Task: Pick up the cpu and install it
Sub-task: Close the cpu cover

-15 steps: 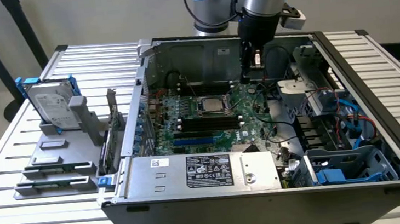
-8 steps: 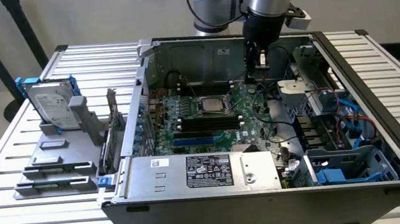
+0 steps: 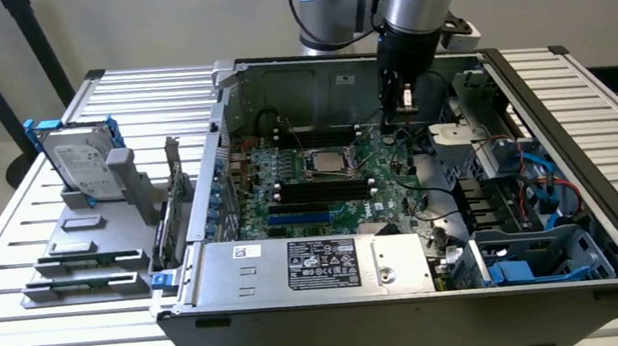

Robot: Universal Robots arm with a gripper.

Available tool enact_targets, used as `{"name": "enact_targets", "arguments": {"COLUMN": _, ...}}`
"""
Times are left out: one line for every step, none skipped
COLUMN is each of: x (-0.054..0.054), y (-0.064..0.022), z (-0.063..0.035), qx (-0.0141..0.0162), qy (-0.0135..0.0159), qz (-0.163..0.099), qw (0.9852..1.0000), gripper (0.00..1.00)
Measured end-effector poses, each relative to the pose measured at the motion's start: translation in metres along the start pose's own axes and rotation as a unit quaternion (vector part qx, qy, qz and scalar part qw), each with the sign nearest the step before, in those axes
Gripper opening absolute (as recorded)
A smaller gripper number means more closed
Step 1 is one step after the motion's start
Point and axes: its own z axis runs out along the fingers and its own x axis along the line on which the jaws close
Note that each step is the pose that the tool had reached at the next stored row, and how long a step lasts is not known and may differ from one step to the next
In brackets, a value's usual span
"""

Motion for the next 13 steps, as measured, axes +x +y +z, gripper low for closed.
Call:
{"name": "enact_targets", "arguments": {"x": 0.000, "y": 0.0001, "z": 0.0018, "qx": -0.0004, "qy": 0.0000, "qz": 0.000, "qw": 1.0000, "gripper": 0.11}}
{"name": "enact_targets", "arguments": {"x": 0.000, "y": 0.0002, "z": 0.0036, "qx": -0.0008, "qy": 0.0000, "qz": 0.000, "qw": 1.0000, "gripper": 0.11}}
{"name": "enact_targets", "arguments": {"x": 0.000, "y": 0.0002, "z": 0.0055, "qx": -0.0011, "qy": 0.0000, "qz": 0.000, "qw": 1.0000, "gripper": 0.11}}
{"name": "enact_targets", "arguments": {"x": 0.000, "y": 0.0003, "z": 0.0073, "qx": -0.0013, "qy": 0.0000, "qz": 0.000, "qw": 1.0000, "gripper": 0.11}}
{"name": "enact_targets", "arguments": {"x": 0.000, "y": 0.0003, "z": 0.0091, "qx": -0.0014, "qy": 0.0002, "qz": 0.000, "qw": 1.0000, "gripper": 0.11}}
{"name": "enact_targets", "arguments": {"x": 0.000, "y": 0.0004, "z": 0.0109, "qx": -0.0015, "qy": 0.0004, "qz": 0.000, "qw": 1.0000, "gripper": 0.11}}
{"name": "enact_targets", "arguments": {"x": 0.000, "y": 0.0004, "z": 0.0127, "qx": -0.0014, "qy": 0.0008, "qz": -0.001, "qw": 1.0000, "gripper": 0.11}}
{"name": "enact_targets", "arguments": {"x": 0.000, "y": 0.0004, "z": 0.0142, "qx": -0.0014, "qy": 0.0013, "qz": -0.001, "qw": 1.0000, "gripper": 0.11}}
{"name": "enact_targets", "arguments": {"x": 0.000, "y": 0.0005, "z": 0.0152, "qx": -0.0014, "qy": 0.0018, "qz": -0.001, "qw": 1.0000, "gripper": 0.11}}
{"name": "enact_targets", "arguments": {"x": 0.000, "y": 0.0004, "z": 0.0156, "qx": -0.0010, "qy": 0.0022, "qz": -0.002, "qw": 1.0000, "gripper": 0.11}}
{"name": "enact_targets", "arguments": {"x": 0.000, "y": 0.0005, "z": 0.0156, "qx": 0.0000, "qy": 0.0023, "qz": -0.002, "qw": 1.0000, "gripper": 0.11}}
{"name": "enact_targets", "arguments": {"x": 0.000, "y": 0.0005, "z": 0.0157, "qx": 0.0022, "qy": 0.0024, "qz": -0.002, "qw": 1.0000, "gripper": 0.11}}
{"name": "enact_targets", "arguments": {"x": 0.000, "y": 0.0004, "z": 0.0157, "qx": 0.0051, "qy": 0.0024, "qz": -0.002, "qw": 1.0000, "gripper": 0.11}}
